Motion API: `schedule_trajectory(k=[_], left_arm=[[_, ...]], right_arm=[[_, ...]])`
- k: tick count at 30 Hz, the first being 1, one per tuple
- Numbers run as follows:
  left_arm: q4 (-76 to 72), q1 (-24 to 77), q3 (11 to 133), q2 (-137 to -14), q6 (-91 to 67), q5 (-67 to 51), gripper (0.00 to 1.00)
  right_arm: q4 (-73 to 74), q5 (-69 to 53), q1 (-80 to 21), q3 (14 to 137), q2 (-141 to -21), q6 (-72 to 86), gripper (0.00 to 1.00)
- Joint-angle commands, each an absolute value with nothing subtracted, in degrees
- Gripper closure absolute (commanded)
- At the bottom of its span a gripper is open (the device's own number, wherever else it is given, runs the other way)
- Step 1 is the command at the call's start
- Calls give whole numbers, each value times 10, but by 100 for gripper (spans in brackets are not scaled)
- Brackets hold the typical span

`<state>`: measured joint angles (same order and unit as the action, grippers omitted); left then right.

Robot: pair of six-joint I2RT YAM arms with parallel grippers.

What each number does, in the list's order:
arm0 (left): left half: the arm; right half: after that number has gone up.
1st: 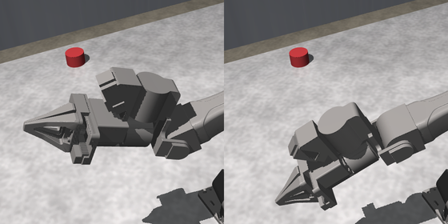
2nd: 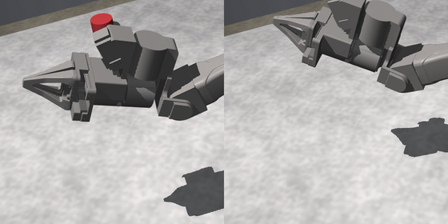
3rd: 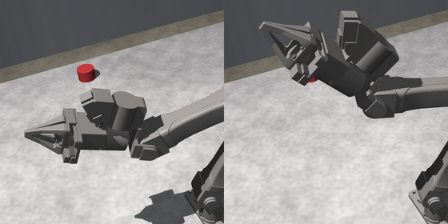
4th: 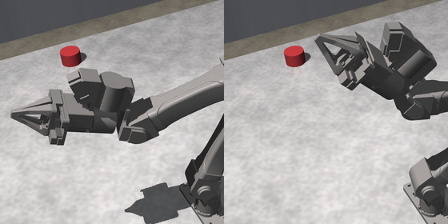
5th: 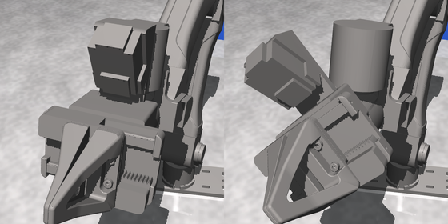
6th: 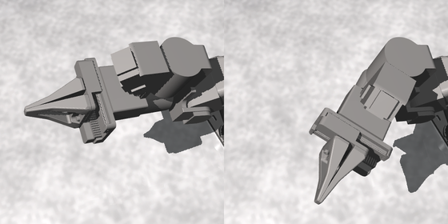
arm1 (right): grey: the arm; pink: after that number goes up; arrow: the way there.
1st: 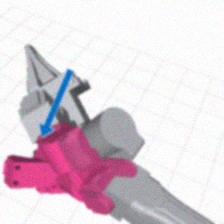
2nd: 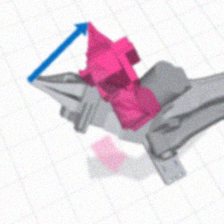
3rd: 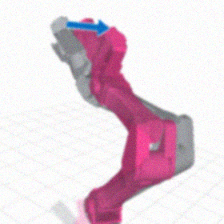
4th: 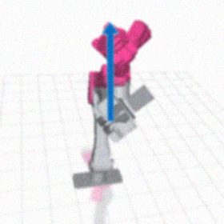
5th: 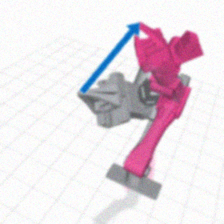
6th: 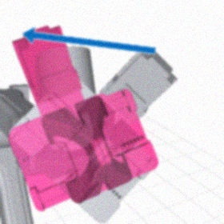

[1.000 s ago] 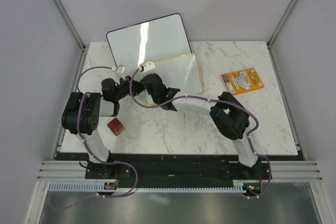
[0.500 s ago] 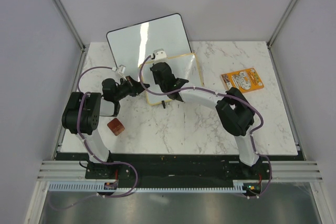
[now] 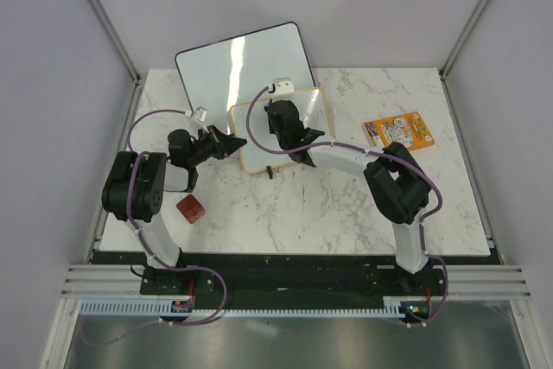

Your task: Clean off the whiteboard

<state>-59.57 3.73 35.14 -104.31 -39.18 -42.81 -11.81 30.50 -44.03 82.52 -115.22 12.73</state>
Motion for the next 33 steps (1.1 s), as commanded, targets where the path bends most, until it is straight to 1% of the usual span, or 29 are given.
schedule_trajectory(k=[1,4,9,15,18,25,30,33], left_arm=[[-591,40,343,-1046,-336,-421,98],[-591,39,343,-1046,-336,-422,98],[-590,40,343,-1046,-335,-422,98],[-590,40,344,-1046,-335,-424,98],[-591,40,343,-1046,-335,-423,98],[-591,40,343,-1046,-336,-423,98],[-592,40,344,-1047,-336,-423,98],[-592,40,344,-1047,-337,-423,98]], right_arm=[[-71,325,-474,812,-1172,83,100],[-71,325,-507,840,-1190,76,100],[-47,294,-530,901,-1220,86,100],[-40,330,-543,913,-1240,67,100],[-32,345,-525,901,-1233,80,100],[-25,339,-438,829,-1183,122,100],[-24,337,-416,812,-1168,116,100],[-25,306,-422,813,-1167,116,100]])
